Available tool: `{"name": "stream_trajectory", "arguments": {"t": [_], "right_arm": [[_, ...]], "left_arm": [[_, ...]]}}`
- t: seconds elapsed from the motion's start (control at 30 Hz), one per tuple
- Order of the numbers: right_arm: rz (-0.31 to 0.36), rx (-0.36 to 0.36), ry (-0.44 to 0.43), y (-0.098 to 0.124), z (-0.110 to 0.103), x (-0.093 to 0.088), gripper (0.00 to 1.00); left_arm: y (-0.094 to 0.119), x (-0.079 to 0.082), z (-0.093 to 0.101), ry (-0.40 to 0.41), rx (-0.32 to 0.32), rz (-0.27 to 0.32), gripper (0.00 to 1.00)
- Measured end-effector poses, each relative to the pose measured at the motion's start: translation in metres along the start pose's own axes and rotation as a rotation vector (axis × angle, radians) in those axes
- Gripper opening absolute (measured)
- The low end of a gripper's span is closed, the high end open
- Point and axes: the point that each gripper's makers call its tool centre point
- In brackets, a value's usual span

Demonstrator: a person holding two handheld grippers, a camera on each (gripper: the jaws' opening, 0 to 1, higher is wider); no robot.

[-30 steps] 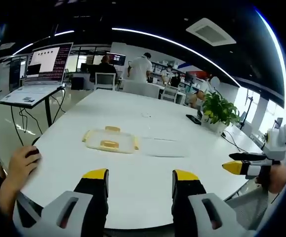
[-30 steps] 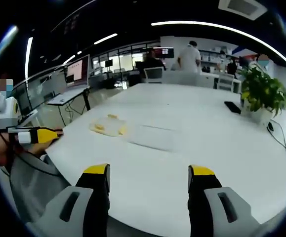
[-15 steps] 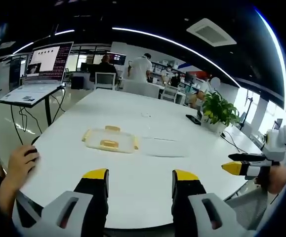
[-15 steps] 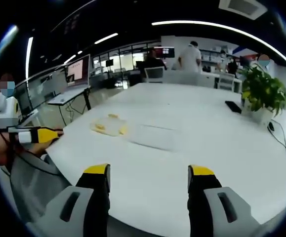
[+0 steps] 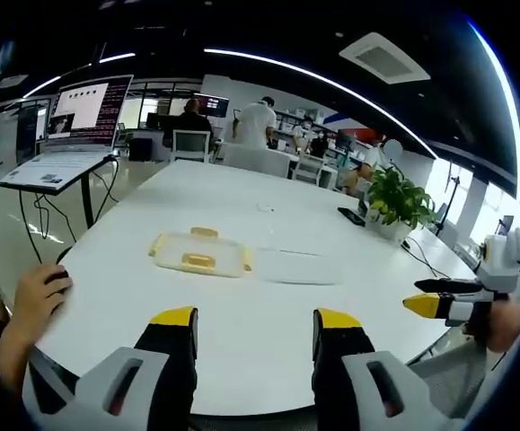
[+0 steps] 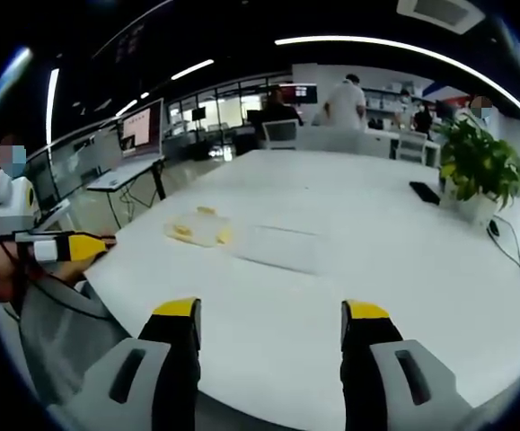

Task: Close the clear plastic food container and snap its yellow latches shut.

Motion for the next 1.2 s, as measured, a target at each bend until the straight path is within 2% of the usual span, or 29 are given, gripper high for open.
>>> {"name": "stream_trajectory", "arguments": {"t": [1.0, 1.2], "right_arm": [[0.0, 0.001, 0.003, 0.0, -0.0003, -0.0002, 0.58], [0.0, -0.002, -0.019, 0.0005, 0.0012, 0.0004, 0.58]], "left_arm": [[-0.0008, -0.0007, 0.0007, -0.008, -0.003, -0.003, 0.46], [-0.0004, -0.0008, 0.0, -0.007, -0.002, -0.004, 0.46]]}}
Point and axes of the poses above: the point that each gripper's makers call its tool centre point, and the gripper's own axes: y roughly backward along the fingers, z roughly to its right, x roughly out of its top, and after that the axes turned 11 degrees about -y, right-handed
